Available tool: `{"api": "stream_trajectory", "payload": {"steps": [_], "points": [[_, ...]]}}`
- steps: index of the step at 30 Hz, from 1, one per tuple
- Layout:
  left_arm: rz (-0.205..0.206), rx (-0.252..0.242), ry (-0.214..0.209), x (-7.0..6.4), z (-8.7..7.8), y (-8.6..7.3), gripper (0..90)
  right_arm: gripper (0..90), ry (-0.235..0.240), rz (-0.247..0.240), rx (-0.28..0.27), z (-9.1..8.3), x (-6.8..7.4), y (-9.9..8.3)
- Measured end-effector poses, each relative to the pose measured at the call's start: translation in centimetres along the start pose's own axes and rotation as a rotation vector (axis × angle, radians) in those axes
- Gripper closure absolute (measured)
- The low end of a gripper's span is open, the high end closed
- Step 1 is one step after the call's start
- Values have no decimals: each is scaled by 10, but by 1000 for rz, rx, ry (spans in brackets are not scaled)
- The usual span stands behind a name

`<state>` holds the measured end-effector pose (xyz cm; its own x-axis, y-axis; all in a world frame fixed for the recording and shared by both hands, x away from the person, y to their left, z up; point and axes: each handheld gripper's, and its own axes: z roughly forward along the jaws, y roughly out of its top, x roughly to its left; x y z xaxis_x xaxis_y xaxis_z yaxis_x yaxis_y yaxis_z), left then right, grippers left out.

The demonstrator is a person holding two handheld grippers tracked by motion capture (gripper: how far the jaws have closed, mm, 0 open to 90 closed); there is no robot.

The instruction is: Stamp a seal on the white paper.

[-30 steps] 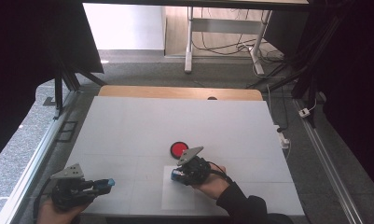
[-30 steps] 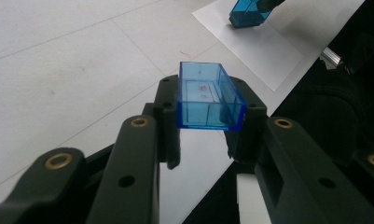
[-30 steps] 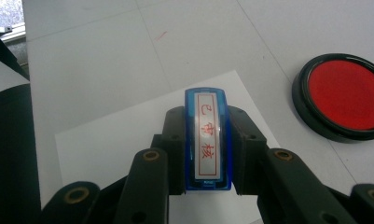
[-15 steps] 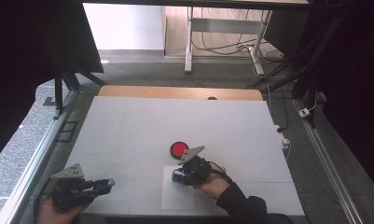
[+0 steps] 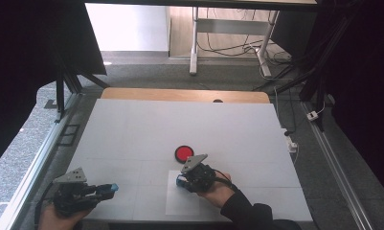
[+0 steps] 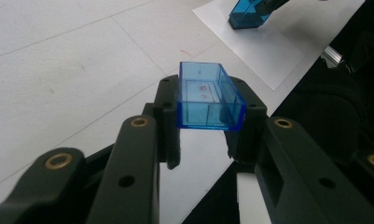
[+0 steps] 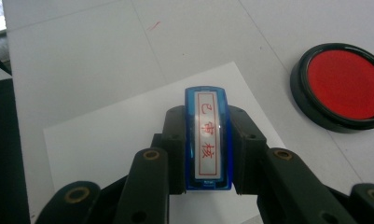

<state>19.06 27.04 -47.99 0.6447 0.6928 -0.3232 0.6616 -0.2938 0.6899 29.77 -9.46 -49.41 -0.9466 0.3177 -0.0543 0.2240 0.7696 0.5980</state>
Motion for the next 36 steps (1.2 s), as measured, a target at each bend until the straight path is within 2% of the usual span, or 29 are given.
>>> {"api": "stream_trajectory", "payload": {"steps": [3,6,17,21,23,30,36], "points": [[0,0,0,0,0,0,687,714,-24,-21,9,0,4,1],[0,1,0,0,0,0,687,713,-18,-19,9,0,3,1],[-2,3,-1,0,0,0,687,714,78,86,-28,1,-14,-5],[-3,2,-1,1,0,0,687,713,91,99,-32,1,-17,-6],[-2,3,-2,1,0,0,687,713,86,94,-32,1,-16,-6],[-2,3,-1,0,0,0,687,713,19,19,-12,1,-4,-2],[-2,3,-1,0,0,0,687,712,12,17,-13,0,-3,-3]]}}
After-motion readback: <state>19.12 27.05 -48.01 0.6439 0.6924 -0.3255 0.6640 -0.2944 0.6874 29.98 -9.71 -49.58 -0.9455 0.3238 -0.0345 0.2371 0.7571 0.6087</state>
